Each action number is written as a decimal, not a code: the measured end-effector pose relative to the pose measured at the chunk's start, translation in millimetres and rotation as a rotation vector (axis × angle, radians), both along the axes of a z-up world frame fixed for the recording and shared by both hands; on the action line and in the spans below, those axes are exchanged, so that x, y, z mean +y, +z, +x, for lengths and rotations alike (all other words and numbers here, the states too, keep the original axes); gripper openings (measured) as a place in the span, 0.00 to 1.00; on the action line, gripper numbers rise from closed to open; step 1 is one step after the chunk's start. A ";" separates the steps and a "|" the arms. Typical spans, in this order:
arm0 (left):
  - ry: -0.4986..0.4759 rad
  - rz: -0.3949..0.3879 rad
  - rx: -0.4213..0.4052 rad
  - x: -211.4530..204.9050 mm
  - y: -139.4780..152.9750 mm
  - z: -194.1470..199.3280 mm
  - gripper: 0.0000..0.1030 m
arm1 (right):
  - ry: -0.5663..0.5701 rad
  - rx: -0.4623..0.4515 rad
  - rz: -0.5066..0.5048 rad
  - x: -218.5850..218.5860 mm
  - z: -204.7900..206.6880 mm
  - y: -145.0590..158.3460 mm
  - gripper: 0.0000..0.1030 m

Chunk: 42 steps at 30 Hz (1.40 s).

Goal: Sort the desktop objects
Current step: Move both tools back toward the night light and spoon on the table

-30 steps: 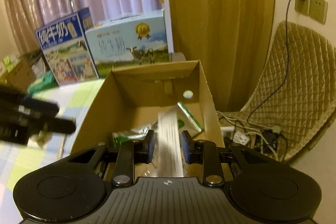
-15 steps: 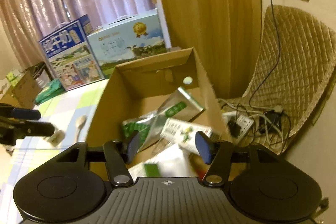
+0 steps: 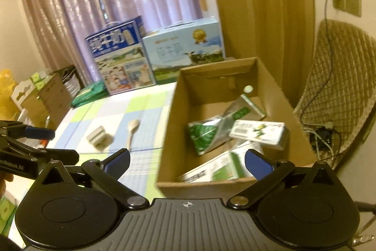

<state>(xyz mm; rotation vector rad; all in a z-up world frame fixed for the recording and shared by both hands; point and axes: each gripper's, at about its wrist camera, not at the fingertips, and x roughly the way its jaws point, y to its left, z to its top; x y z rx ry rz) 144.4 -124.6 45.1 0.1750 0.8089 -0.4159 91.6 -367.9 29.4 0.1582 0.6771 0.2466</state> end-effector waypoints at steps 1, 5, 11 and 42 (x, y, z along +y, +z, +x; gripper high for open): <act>0.005 0.001 0.000 4.1 -0.1 -3.5 0.97 | 0.007 0.003 -0.001 4.6 -2.2 -0.1 0.98; 0.022 0.011 -0.002 19.1 -2.4 -16.0 0.99 | 0.035 0.012 -0.011 21.1 -10.6 -2.8 0.98; 0.046 0.035 0.000 39.9 -12.6 -28.4 0.99 | 0.059 0.018 -0.025 36.8 -18.2 -4.7 0.98; 0.151 0.035 0.086 151.6 -70.6 21.5 0.99 | 0.248 0.007 -0.088 148.0 22.5 -27.0 0.98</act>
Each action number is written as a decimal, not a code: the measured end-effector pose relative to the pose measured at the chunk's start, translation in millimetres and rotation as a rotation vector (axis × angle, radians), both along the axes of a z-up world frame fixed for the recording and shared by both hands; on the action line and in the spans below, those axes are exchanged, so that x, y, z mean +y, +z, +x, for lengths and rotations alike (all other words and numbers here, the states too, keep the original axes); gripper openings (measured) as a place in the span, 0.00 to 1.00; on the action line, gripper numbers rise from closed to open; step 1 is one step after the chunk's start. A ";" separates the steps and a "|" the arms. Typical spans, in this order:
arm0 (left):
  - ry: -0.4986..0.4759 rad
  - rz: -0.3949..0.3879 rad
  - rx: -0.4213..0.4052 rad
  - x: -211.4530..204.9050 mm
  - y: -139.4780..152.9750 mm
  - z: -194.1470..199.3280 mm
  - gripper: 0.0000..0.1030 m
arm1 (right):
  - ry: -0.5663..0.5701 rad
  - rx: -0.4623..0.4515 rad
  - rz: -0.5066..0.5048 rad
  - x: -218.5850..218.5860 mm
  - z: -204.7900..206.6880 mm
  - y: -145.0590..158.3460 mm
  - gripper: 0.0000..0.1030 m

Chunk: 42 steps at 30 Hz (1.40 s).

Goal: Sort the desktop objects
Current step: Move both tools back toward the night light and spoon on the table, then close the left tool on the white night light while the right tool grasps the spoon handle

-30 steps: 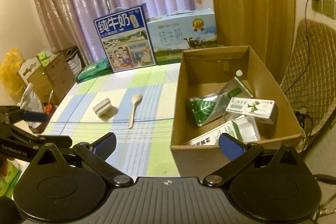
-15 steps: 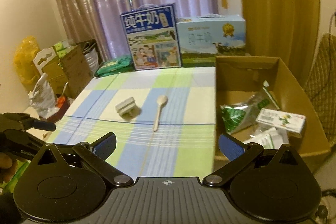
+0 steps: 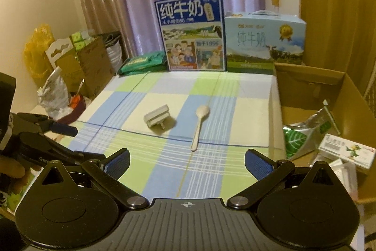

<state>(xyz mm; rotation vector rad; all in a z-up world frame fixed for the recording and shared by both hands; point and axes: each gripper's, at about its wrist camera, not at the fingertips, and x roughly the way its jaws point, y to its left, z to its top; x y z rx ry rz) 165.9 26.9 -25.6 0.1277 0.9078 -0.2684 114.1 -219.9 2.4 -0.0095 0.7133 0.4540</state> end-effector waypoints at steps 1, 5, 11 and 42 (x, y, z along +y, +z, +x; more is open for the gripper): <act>0.001 0.000 0.002 1.6 -2.3 3.0 0.99 | 0.001 0.003 -0.005 2.4 3.7 -2.6 0.98; 0.000 0.002 0.013 7.9 -12.1 18.2 0.99 | 0.003 0.018 -0.023 12.3 19.8 -15.6 0.98; -0.012 0.006 0.017 15.5 -24.1 39.8 0.99 | 0.014 0.024 -0.052 27.3 44.3 -32.1 0.98; -0.182 -0.105 0.007 14.9 -78.9 180.9 0.93 | 0.000 0.086 -0.122 51.6 176.1 -127.4 0.60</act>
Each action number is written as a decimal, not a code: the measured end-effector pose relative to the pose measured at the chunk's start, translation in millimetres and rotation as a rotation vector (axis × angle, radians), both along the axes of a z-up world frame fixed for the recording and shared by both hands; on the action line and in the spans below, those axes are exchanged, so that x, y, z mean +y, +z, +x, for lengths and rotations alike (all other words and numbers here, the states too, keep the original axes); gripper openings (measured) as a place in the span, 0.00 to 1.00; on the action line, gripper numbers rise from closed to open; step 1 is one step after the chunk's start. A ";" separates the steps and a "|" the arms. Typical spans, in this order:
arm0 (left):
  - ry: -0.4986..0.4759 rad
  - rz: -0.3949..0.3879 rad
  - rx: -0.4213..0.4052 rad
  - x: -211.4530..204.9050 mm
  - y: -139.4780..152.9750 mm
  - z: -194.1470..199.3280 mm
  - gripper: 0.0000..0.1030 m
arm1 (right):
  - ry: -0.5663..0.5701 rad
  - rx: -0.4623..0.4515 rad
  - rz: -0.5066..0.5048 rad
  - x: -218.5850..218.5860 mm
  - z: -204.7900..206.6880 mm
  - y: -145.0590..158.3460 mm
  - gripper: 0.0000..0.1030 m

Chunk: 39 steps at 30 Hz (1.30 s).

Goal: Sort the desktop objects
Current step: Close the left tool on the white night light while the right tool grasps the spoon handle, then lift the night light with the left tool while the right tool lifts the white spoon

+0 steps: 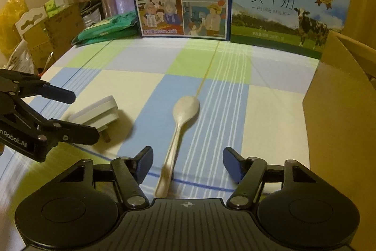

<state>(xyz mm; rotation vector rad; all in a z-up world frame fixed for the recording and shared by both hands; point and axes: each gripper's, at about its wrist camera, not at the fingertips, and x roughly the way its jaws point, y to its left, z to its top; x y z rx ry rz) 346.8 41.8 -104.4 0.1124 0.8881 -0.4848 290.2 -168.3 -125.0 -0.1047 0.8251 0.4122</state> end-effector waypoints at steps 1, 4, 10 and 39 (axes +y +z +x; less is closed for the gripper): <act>-0.006 -0.004 -0.003 0.9 -1.1 2.3 0.93 | 0.004 0.001 0.001 1.0 1.6 -1.4 0.59; -0.024 -0.024 0.010 3.4 -6.5 9.4 0.90 | 0.013 0.002 0.000 5.7 7.3 -5.9 0.58; -0.038 -0.067 0.067 5.3 -16.2 20.4 0.79 | 0.019 0.006 -0.003 12.8 19.3 -14.1 0.51; 0.031 -0.028 0.089 -4.2 -16.7 -11.2 0.58 | 0.008 0.053 -0.003 16.9 8.0 -20.5 0.04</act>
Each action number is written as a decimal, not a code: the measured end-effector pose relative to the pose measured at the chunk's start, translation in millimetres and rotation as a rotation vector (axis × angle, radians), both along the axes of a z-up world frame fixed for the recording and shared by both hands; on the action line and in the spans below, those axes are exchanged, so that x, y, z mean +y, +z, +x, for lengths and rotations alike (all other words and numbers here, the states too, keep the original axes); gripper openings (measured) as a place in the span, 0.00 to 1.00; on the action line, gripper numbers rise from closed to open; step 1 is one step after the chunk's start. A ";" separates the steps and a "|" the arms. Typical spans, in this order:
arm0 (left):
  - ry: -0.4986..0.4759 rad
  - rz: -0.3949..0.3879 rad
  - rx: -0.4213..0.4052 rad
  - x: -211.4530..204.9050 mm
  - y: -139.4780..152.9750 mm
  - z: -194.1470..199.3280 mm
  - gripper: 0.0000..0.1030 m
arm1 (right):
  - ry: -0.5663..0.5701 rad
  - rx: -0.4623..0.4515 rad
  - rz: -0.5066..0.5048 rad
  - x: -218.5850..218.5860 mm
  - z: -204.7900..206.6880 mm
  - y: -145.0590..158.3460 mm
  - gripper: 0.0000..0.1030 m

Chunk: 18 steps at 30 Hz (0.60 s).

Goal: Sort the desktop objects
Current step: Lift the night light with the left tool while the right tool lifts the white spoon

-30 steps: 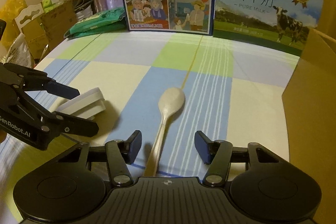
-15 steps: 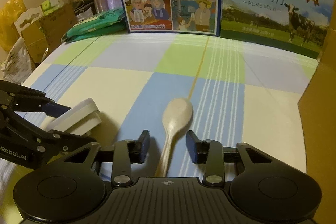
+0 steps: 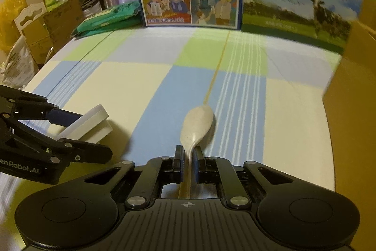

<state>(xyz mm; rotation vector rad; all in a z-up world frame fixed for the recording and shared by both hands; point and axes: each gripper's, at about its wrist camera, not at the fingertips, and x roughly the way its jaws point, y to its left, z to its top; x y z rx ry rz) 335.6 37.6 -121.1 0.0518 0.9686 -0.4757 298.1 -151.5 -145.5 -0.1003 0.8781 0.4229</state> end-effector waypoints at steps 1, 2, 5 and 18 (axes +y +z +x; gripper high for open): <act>-0.005 0.009 0.002 -2.7 0.9 -6.7 0.58 | 0.002 0.005 -0.006 -1.9 -9.9 0.5 0.04; -0.009 0.018 -0.001 -5.9 2.5 -15.7 0.58 | 0.005 0.010 -0.007 -3.5 -18.4 1.4 0.04; -0.012 0.031 -0.007 -15.4 8.4 -43.9 0.58 | -0.004 0.026 0.002 -12.3 -48.6 5.3 0.04; 0.000 0.040 -0.021 -58.9 34.7 -142.1 0.58 | -0.047 0.039 0.060 -48.6 -161.0 37.4 0.04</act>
